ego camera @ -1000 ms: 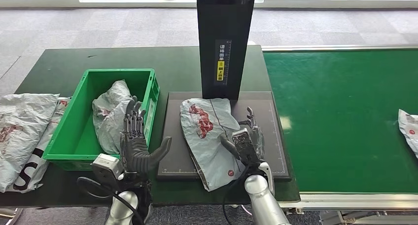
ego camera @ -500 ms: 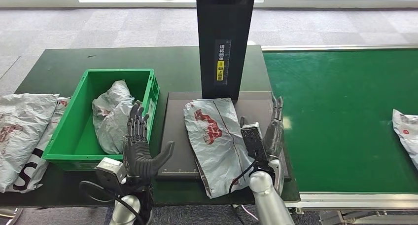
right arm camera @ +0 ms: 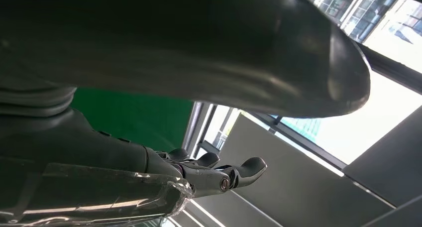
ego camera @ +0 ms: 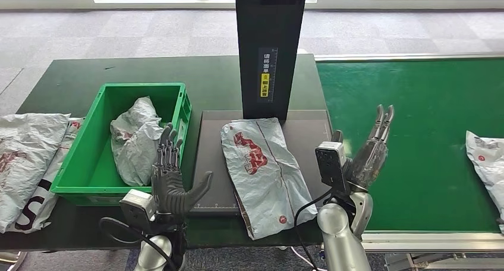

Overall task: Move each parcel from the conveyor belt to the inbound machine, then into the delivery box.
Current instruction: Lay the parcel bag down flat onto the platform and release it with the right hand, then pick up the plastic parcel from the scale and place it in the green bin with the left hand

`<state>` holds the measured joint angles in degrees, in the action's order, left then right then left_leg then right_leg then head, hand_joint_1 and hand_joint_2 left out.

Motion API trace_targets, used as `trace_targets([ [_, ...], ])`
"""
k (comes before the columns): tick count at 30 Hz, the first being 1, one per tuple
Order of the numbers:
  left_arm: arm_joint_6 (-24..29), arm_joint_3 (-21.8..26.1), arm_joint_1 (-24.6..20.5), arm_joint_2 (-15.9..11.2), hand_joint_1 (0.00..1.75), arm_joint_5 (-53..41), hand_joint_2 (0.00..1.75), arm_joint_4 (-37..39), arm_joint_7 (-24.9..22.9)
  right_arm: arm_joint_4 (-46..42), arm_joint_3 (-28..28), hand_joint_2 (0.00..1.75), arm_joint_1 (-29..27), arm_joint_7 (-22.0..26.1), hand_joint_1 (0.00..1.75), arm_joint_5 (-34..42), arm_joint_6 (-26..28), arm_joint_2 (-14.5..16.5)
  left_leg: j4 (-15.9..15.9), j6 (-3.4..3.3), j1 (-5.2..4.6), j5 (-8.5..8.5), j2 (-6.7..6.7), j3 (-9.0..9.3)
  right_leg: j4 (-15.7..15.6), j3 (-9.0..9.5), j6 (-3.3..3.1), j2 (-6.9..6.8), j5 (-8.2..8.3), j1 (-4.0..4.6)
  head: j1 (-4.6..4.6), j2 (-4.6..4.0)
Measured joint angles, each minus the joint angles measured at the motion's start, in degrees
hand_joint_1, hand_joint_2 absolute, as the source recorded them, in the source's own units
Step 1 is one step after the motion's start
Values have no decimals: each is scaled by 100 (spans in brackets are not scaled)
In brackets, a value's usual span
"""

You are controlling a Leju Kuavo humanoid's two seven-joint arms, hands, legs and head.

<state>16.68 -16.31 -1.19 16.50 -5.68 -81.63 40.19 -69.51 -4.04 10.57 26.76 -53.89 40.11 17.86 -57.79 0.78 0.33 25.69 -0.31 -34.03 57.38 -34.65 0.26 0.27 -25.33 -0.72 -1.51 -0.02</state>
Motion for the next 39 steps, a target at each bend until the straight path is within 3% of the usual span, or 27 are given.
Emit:
trace_targets([
  [18, -25, 0, -10, 0, 0, 0, 175, 60, 0, -370, 117, 0, -82, 155, 0, 89, 0, -12, 0, 0, 0, 0, 2, 0, 0, -2, 0, 2, 0, 0, 0, 0],
  [22, -252, 0, -231, 5, 0, -55, 175, 422, -1, -804, 118, 175, -183, 944, 0, 580, 0, -17, 0, -1, -2, 0, -2, -2, 0, -2, 1, -2, 0, -2, 1, 0],
  [26, -185, -80, -972, 82, 0, -558, 175, 1469, -39, -1538, 38, 175, -286, 1305, 0, 913, 1, -20, -2, -3, -4, -2, -4, 0, 0, 0, 3, -3, 4, -4, 1, 0],
  [28, 105, -273, -1547, 194, 0, -1082, 175, 2287, -328, -1906, -75, 175, -315, 1323, 0, 1035, 1, -23, -3, -10, -8, -8, -6, -2, 0, 2, 8, -5, 8, -8, 1, 0],
  [33, 809, -1536, -2779, 401, 0, -1372, 175, 4051, -1719, -2459, -409, 175, -326, 1338, 0, 1133, -2, -32, -4, -17, -16, -11, 9, 0, 1, 2, 10, 9, 20, -15, 2, 0],
  [39, 1045, -2686, -3259, 450, 0, -970, 175, 5049, -2018, -2646, -497, 175, -336, 1335, 0, 1135, -3, -40, -4, -16, -16, -8, 8, -1, 0, -1, 9, 10, 18, -15, 2, 0],
])
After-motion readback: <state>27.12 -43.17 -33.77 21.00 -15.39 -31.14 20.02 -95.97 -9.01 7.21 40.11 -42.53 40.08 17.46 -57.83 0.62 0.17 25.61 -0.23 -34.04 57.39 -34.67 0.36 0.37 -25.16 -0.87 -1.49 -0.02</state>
